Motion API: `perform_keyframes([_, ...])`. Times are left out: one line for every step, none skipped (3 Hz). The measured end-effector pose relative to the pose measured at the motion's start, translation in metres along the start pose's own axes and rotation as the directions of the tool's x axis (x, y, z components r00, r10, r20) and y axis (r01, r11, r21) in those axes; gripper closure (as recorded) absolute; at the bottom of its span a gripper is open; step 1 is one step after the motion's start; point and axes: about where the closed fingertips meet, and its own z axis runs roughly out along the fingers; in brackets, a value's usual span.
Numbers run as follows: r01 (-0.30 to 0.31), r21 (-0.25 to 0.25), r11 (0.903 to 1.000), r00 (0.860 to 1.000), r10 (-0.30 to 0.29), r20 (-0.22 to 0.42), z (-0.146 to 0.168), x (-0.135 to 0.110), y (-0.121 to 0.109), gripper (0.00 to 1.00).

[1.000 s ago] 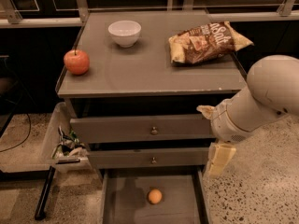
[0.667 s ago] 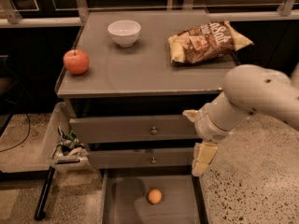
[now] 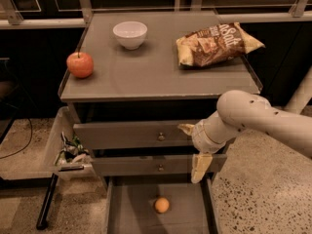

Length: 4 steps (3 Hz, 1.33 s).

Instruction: Pick orange from bottom drawer and place on counter

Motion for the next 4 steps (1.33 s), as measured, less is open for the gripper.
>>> perform_keyframes([0.061,0.051,0.9968,0.997,-0.064,0.044,0.018,0.019,0.008,0.0])
perform_keyframes([0.114,0.095,0.9889,0.989,-0.122,0.082,0.028,0.037,0.016,0.0])
perform_keyframes([0.111,0.094,0.9894,0.99,-0.119,0.082,0.028,0.036,0.016,0.0])
perform_keyframes([0.103,0.079,0.9915,0.988,-0.111,0.104,0.044,0.037,0.021,0.0])
